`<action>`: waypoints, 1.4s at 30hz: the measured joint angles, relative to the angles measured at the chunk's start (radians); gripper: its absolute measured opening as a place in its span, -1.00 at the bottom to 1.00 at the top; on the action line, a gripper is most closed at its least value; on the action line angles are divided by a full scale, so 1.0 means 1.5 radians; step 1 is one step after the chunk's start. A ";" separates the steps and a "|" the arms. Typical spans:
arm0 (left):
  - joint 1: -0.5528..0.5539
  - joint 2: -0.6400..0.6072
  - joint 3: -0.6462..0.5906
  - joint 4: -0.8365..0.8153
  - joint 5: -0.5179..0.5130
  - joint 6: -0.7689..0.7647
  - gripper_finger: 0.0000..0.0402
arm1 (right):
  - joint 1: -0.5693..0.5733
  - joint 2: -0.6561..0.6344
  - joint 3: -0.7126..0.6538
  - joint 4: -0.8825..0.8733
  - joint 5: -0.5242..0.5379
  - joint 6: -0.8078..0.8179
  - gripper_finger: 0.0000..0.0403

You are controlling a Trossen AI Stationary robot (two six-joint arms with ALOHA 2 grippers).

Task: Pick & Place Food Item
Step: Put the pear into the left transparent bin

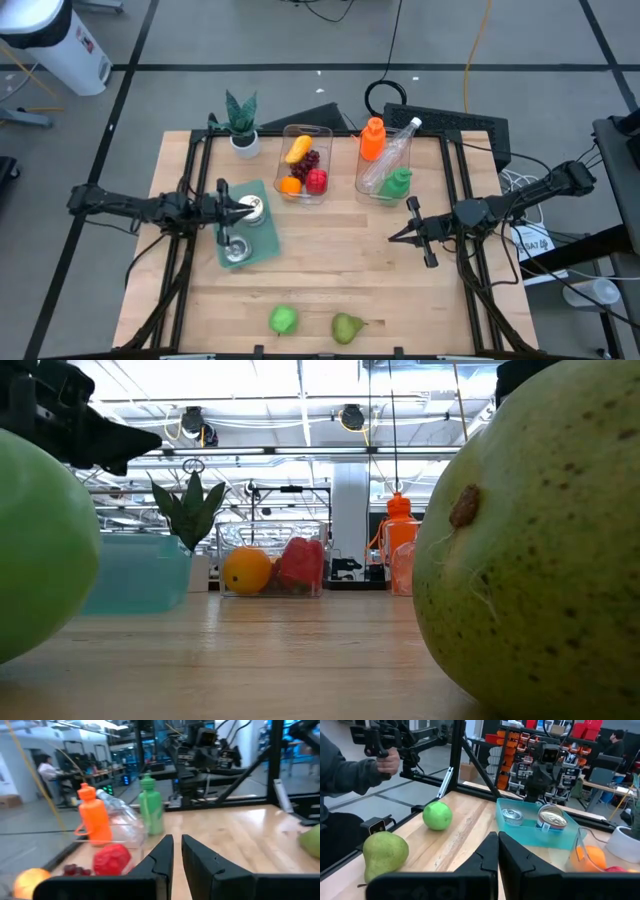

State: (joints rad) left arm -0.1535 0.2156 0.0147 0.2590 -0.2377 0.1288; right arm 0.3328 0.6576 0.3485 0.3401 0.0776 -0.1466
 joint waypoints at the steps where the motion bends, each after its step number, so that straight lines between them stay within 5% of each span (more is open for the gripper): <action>1: 0.004 -0.003 0.000 -0.006 -0.003 0.005 -0.75 | 0.000 0.000 0.000 0.000 0.000 -0.004 -1.00; 20: 0.089 0.000 0.001 -0.007 0.012 -0.005 -0.75 | 0.000 0.010 0.000 0.045 0.000 -0.040 -1.00; 23: 0.089 0.000 0.001 0.054 0.008 0.028 -0.75 | 0.000 0.020 0.000 0.045 0.000 -0.050 -1.00; 28: 0.089 0.000 0.002 0.158 -0.011 -0.057 -0.75 | 0.001 0.029 0.003 0.060 0.032 -0.017 -1.00; 35: 0.090 0.005 0.001 0.084 -0.165 -0.108 -0.75 | 0.065 0.145 0.132 -0.107 0.181 0.042 -1.00; 42: 0.083 0.005 0.001 0.015 -0.155 -0.197 -0.75 | 0.160 0.334 0.373 -0.473 0.307 0.208 -1.00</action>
State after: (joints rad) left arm -0.0293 0.2225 0.0166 0.2816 -0.4694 -0.1661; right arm 0.5721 1.1590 0.9087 -0.3698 0.5386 0.1649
